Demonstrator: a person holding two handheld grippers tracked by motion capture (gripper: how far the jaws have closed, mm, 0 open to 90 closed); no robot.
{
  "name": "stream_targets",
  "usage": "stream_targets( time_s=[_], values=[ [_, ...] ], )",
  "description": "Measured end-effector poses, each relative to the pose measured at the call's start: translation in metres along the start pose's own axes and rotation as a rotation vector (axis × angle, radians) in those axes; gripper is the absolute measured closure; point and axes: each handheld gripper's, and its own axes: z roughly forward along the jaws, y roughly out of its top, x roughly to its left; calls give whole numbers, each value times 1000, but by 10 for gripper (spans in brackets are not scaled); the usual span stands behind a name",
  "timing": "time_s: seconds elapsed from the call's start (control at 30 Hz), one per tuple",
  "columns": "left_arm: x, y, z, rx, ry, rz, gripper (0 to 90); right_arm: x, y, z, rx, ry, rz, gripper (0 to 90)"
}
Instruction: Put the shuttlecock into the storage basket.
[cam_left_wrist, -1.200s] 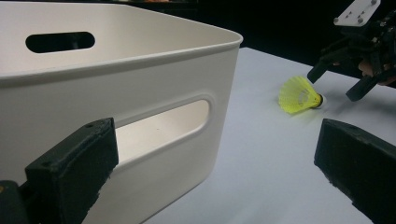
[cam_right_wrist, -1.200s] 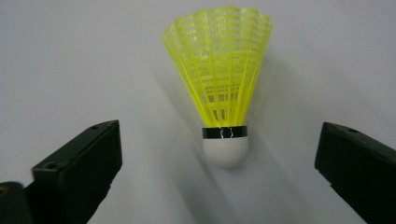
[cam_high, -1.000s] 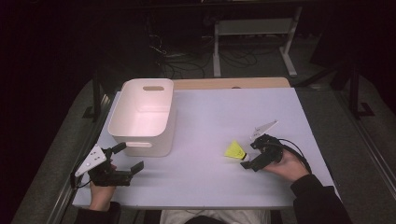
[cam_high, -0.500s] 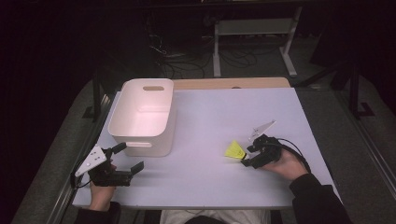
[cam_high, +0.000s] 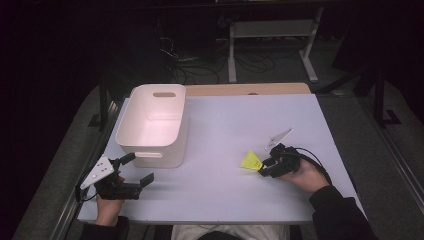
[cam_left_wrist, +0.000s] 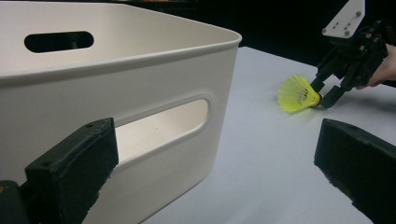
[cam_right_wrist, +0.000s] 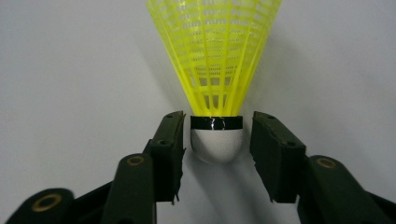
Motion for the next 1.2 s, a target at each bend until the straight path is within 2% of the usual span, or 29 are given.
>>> stream_targets(
  time_s=[0.1, 0.5, 1.2],
  values=[
    [0, 0, 0, 1, 0, 0, 0, -1, 0, 0, -3, 9, 2, 622],
    [0, 0, 0, 0, -2, 1, 0, 0, 2, -6, -15, 4, 2, 632],
    [0, 0, -1, 2, -1, 2, 0, -1, 16, -35, -69, -1, -6, 633]
  ],
)
